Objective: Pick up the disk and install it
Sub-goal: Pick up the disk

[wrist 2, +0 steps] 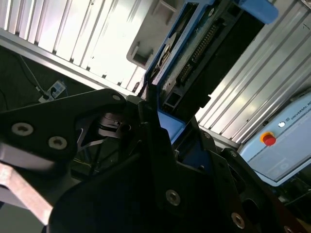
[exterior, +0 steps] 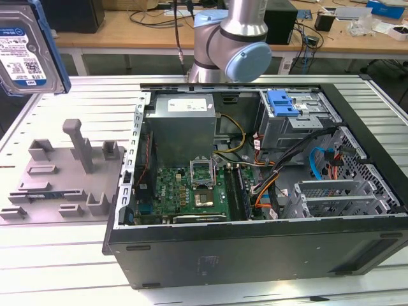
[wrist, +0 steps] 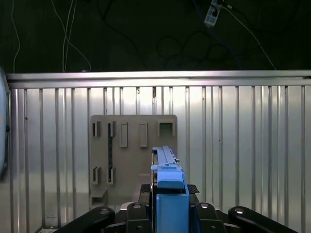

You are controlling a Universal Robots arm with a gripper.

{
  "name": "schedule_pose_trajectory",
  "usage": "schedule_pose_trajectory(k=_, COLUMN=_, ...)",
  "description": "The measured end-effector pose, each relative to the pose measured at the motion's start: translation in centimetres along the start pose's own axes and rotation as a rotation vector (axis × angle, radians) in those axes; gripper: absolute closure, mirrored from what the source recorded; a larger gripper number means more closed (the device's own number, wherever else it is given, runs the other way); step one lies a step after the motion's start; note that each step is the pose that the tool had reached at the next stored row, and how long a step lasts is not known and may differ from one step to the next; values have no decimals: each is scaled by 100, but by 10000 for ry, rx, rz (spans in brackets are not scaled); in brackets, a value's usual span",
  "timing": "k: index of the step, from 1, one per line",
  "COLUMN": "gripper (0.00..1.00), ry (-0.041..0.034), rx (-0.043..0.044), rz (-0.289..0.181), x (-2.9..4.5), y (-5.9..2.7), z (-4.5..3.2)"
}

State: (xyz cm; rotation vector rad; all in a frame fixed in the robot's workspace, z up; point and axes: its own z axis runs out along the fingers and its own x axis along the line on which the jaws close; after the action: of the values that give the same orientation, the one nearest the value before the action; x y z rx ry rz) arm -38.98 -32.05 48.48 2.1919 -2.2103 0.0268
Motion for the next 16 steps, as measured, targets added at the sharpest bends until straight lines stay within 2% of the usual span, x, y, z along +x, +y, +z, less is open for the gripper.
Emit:
schedule_pose_trajectory(k=3, gripper=64, ry=0, rx=-29, rz=-2, x=85, y=-65, z=-11)
schedule_pose_trajectory(k=12, gripper=64, ry=2, rx=-147, rz=-6, x=266, y=-234, z=-37)
schedule_pose_trajectory(k=16, gripper=64, ry=2, rx=-198, rz=-7, x=356, y=-347, z=-43)
